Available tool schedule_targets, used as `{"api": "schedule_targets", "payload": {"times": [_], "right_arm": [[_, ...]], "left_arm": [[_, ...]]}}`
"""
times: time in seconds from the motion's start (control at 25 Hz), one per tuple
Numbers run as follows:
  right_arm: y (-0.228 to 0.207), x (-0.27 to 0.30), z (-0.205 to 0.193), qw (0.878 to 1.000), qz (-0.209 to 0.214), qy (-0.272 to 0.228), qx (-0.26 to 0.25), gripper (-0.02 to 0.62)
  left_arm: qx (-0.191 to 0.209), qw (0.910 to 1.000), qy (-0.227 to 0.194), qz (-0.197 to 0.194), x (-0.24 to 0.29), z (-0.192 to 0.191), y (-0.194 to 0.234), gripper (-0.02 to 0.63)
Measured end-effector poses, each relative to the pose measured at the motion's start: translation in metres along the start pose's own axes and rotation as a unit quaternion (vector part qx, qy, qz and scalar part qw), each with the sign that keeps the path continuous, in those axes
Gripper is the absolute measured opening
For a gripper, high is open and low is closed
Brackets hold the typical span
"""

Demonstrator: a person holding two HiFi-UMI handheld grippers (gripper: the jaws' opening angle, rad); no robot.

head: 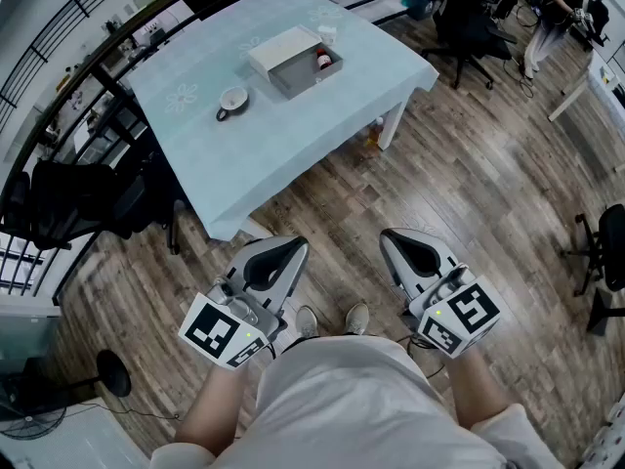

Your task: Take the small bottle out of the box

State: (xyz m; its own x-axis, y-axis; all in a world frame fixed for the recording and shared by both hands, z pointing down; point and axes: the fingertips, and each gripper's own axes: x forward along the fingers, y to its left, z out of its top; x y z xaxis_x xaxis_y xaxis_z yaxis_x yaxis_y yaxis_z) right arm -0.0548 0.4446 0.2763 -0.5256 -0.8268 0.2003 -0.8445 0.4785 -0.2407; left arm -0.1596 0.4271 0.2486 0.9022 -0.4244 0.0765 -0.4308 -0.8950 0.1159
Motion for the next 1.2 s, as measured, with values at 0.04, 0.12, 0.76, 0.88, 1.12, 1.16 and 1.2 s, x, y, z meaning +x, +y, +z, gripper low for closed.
{"api": "schedule_targets", "payload": {"times": [0.04,0.12,0.76,0.88,1.12,1.16,1.2], "right_arm": [[-0.002,-0.002,0.000,1.000,0.001,0.000,0.001,0.021],[-0.006,-0.006,-0.001,1.000,0.002,0.000,0.006,0.021],[-0.038,-0.047,-0.011,1.000,0.001,0.000,0.030,0.022],[-0.042,-0.053,-0.013,0.999,0.004,-0.002,0.036,0.023],[-0.057,-0.060,-0.014,0.999,0.000,-0.005,0.047,0.022],[-0.060,-0.060,-0.013,0.999,-0.002,-0.005,0.050,0.023],[-0.064,-0.059,-0.013,0.999,-0.004,-0.006,0.053,0.022]], "left_arm": [[0.000,1.0000,0.001,-0.001,0.002,-0.001,-0.003,0.005],[-0.001,1.0000,0.001,-0.004,0.007,-0.001,-0.009,0.005],[0.004,1.0000,0.003,0.000,0.032,-0.009,-0.045,0.005],[0.003,0.9999,0.007,0.009,0.034,-0.010,-0.045,0.005],[-0.003,0.9997,0.011,0.020,0.043,-0.011,-0.042,0.005],[-0.004,0.9997,0.013,0.021,0.045,-0.012,-0.041,0.005],[-0.004,0.9996,0.016,0.023,0.047,-0.013,-0.040,0.005]]}}
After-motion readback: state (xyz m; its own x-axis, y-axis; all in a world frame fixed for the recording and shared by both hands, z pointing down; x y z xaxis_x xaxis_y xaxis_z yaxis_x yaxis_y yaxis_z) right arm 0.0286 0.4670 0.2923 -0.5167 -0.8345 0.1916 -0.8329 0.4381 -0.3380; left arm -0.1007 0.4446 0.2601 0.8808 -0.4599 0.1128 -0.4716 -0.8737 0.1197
